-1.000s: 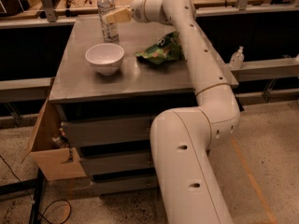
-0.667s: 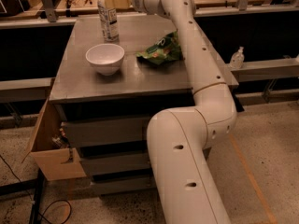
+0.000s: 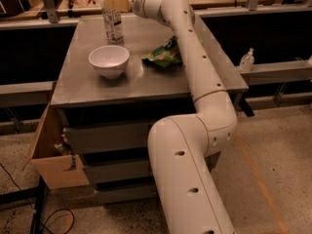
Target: Knock blue plastic bottle over
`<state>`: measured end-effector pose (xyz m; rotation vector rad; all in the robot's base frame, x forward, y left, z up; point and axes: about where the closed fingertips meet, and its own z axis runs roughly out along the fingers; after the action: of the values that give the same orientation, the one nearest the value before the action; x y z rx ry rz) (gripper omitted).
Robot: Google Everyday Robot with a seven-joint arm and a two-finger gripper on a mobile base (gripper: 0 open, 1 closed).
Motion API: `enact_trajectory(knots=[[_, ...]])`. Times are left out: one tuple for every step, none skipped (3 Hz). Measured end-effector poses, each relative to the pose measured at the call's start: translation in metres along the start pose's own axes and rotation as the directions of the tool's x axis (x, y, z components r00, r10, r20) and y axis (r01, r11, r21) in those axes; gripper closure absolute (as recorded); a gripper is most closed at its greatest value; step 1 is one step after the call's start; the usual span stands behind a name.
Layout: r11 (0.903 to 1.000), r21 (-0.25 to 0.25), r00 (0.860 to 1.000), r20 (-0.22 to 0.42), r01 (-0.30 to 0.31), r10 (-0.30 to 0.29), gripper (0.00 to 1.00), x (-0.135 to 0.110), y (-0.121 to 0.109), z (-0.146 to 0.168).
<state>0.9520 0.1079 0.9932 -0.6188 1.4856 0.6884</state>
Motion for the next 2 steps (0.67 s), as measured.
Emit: enact_trajectory(knots=[[0.9999,0.006,0.993,-0.115,0.008,-0.007,0.0,0.0242,0.0038,0.002],[0.9999,0.006,0.993,-0.115,0.008,-0.007,0.0,0.0242,0.0038,0.002]])
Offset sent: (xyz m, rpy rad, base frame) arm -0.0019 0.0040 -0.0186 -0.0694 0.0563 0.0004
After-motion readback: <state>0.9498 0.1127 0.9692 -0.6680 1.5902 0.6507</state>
